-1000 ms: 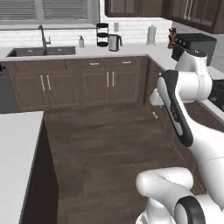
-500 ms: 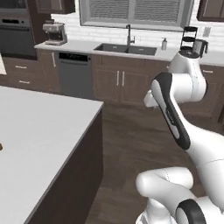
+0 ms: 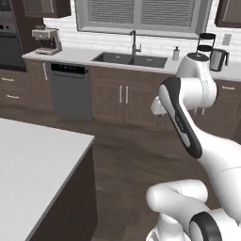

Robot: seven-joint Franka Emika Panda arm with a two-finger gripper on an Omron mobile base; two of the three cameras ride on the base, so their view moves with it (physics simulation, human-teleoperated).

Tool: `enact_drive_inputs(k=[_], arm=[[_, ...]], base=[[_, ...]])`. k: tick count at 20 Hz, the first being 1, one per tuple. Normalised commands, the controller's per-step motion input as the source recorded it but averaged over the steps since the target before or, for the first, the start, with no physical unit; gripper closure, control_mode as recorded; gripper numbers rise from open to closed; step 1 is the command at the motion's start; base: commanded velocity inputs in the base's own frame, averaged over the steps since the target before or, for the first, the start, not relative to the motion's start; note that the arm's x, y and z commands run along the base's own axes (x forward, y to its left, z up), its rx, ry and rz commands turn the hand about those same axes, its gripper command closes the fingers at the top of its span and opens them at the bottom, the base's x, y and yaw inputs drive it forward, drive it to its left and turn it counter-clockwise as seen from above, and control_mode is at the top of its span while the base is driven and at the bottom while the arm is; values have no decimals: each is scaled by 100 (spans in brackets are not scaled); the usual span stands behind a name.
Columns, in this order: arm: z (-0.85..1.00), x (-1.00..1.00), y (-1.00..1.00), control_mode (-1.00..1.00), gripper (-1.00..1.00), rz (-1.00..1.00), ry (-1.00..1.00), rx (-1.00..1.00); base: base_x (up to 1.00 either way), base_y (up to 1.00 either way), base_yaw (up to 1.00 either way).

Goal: Navigate to the sink.

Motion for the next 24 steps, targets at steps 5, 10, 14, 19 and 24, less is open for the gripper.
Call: enact_drive_inputs(k=[5,10,14,19,24], arm=[[0,0,0,100,-100,0,0,0],[0,0,0,100,-100,0,0,0],[0,0,0,100,-100,0,0,0],[0,0,0,100,-100,0,0,0],[0,0,0,100,-100,0,0,0]], base=[[100,-49,1],[100,-21,0],[100,-7,0],[100,0,0],[100,22,-6]])
